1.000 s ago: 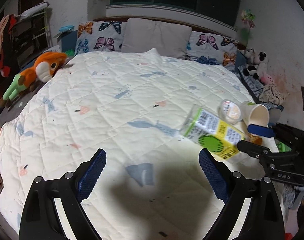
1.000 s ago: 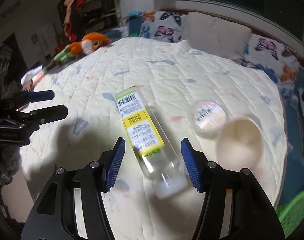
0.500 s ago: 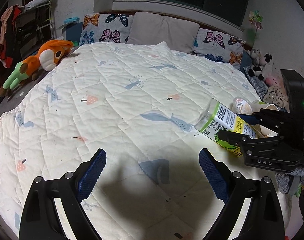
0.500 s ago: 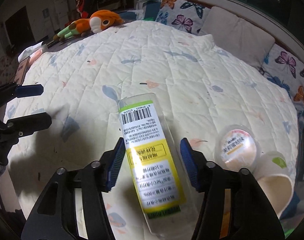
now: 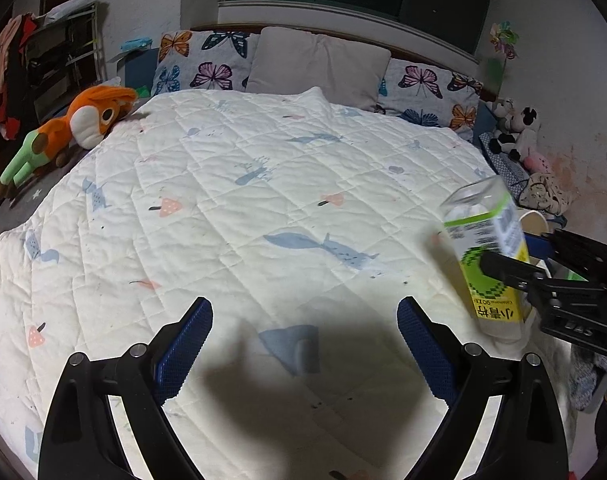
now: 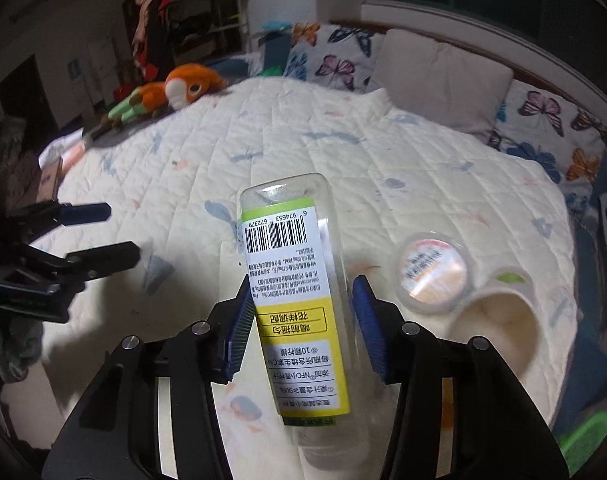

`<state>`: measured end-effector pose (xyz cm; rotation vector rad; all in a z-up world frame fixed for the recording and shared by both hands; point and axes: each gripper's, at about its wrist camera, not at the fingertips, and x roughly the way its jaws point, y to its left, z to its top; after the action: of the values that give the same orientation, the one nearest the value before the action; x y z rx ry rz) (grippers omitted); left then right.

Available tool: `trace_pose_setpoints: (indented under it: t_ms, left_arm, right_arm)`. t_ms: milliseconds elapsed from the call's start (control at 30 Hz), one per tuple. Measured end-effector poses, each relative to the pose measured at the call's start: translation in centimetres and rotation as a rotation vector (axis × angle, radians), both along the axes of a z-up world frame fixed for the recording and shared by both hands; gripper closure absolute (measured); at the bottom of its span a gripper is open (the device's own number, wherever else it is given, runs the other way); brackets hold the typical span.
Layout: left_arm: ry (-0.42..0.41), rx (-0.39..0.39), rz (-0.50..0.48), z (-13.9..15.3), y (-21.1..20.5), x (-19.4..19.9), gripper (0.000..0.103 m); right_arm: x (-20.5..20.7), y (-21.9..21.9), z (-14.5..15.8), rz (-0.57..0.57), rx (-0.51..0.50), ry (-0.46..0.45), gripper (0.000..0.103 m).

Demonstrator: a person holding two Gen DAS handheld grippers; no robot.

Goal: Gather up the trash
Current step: 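Lift the bottle with the right gripper while the left gripper grasps the white paper cup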

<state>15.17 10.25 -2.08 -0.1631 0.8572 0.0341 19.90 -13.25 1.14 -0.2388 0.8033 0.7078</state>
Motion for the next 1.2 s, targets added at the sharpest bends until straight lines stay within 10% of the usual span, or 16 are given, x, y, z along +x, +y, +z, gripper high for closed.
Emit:
trace_pose_setpoints:
  t_ms: [533,1200]
  left_arm:
    - [-0.063,0.014,-0.169,2.2,-7.8,1.7,0.012]
    - [-0.084,-0.025,-0.408,1.9,-20.4,8.5,0.012]
  right_arm:
    - [-5.4,-11.8,5.0,-0.222,0.156,-0.060,0.056]
    - [-8.2,-25.7,5.9,-0.557,0.114,-0.093,0.056]
